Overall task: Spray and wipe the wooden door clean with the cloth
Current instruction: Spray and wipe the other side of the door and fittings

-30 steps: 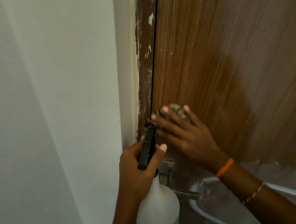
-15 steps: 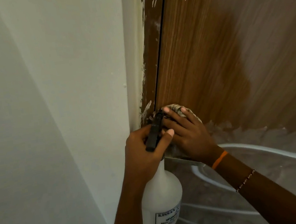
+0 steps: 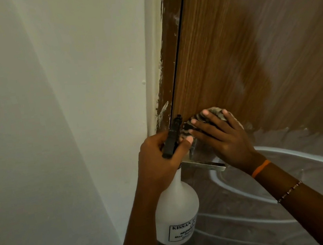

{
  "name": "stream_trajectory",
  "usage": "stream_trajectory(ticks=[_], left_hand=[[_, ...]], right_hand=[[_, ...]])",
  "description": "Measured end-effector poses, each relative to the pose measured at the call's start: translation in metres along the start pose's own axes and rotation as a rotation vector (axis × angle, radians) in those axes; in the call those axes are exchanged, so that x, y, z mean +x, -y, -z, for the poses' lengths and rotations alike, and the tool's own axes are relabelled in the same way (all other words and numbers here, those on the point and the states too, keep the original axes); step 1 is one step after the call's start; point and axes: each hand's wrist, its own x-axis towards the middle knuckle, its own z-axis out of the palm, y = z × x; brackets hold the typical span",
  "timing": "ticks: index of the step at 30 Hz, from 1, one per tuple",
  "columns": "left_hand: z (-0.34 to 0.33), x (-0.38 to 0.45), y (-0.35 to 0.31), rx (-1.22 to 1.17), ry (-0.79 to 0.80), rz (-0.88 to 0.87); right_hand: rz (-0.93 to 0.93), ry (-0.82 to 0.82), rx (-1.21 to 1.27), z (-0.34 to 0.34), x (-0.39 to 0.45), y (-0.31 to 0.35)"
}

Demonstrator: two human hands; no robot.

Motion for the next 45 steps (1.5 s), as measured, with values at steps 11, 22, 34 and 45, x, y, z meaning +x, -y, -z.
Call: stream_trajectory(ticks=[11,22,34,45], left_hand=[[-0.022,-0.001,-0.008,0.001,0.022,0.04],[-0.057,-0.007,-0.002,-0.01,0.102,0.119],[-0.095,-0.002,0.001,-0.047,0.152,0.124],[-0.135,0.001,-0.01,-0.028,0.252,0.123]], right_hand=[[0.093,0.012,0.038,-0.015,0.023,0.013],[0.109,0.007,-0.226,0.021,-0.047,-0.051],[-0.198,-0.266,-0.163,0.014,-0.051,-0.058],[-0.191,-0.134,-0.153,0.0,-0.105,-0.035]])
